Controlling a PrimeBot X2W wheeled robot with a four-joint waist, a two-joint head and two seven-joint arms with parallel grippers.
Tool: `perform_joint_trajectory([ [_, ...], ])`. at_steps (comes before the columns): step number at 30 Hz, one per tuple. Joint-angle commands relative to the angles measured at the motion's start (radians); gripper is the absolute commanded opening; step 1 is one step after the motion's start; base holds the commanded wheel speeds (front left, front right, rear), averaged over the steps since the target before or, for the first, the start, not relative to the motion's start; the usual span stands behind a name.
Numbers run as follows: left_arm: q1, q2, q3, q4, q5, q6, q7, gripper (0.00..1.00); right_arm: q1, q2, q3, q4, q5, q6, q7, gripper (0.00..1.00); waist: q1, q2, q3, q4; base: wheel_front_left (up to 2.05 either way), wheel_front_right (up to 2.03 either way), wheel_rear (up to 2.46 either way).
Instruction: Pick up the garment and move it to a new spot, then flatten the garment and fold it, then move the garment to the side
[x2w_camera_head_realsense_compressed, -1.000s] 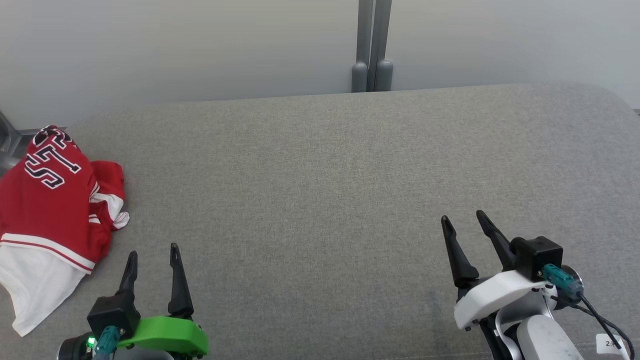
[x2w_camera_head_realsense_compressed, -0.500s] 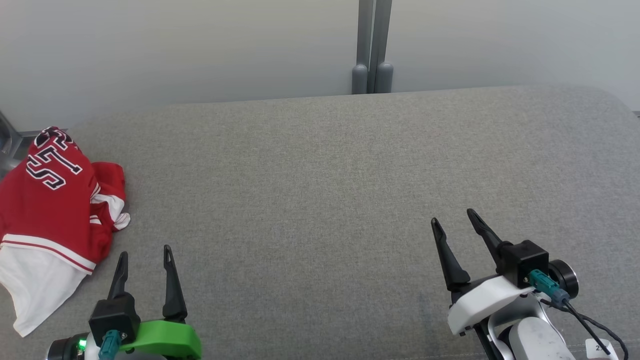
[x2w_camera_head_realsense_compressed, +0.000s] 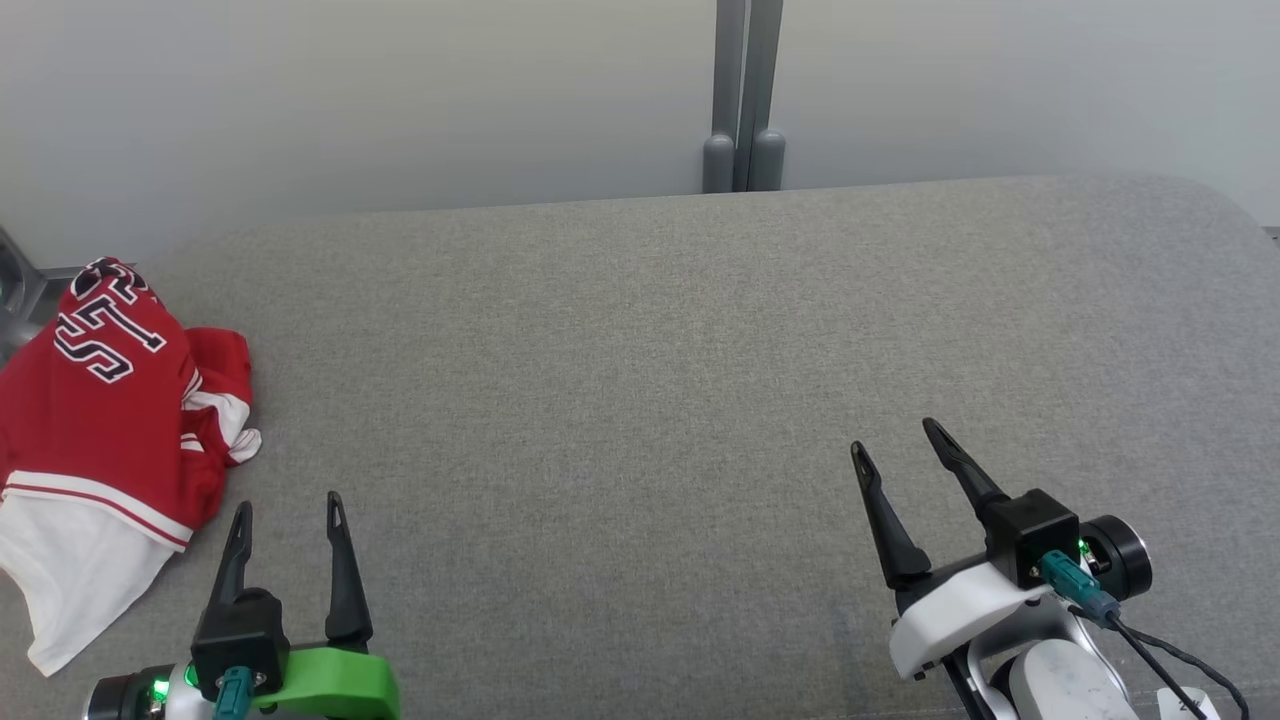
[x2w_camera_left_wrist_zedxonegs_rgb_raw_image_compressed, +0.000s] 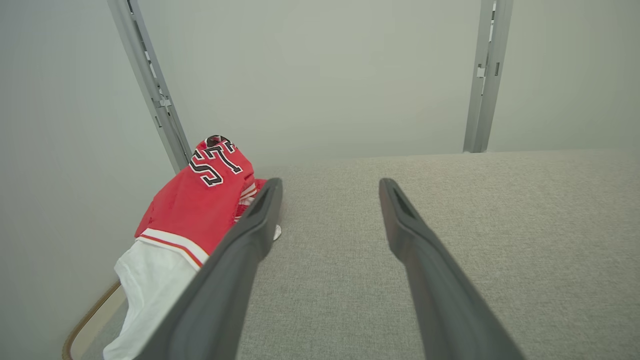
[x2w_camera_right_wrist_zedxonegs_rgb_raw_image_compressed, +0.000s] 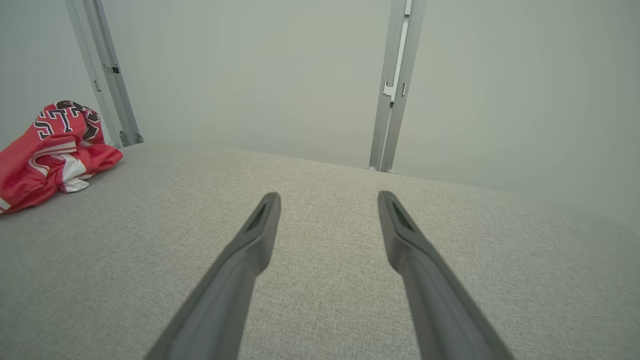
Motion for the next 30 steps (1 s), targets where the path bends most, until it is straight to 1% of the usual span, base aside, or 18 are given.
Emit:
perform_joint_trajectory([
  [1,0.010,0.006,0.000,-0.001,0.001,0.005,-0.002,1.00,0.010,-0.005,0.000,-0.002,0.003,0.000,-0.002,1.00,0.0000,0.0000,0.000,0.000,0.00,0.00,0.00],
  [8,0.012,0.011,0.000,-0.004,-0.012,0.006,-0.002,1.00,0.010,-0.004,-0.007,0.007,0.069,0.000,0.006,1.00,0.0000,0.0000,0.000,0.001,0.00,0.00,0.00],
  [18,0.005,0.018,-0.004,0.003,-0.021,0.008,-0.008,1.00,0.014,-0.004,-0.006,0.005,0.088,0.000,0.006,1.00,0.0000,0.0000,-0.001,0.016,0.00,0.00,0.00],
  [24,0.004,0.022,-0.007,-0.002,-0.022,0.010,-0.003,1.00,0.020,-0.004,-0.005,0.006,0.097,0.000,0.004,1.00,0.0000,0.0000,-0.003,0.046,0.00,0.00,0.00],
  [30,0.008,0.026,-0.002,-0.003,-0.037,0.009,-0.002,1.00,0.028,-0.004,0.001,0.012,0.117,0.000,0.000,1.00,0.0000,0.0000,-0.008,0.112,0.00,0.00,0.00],
])
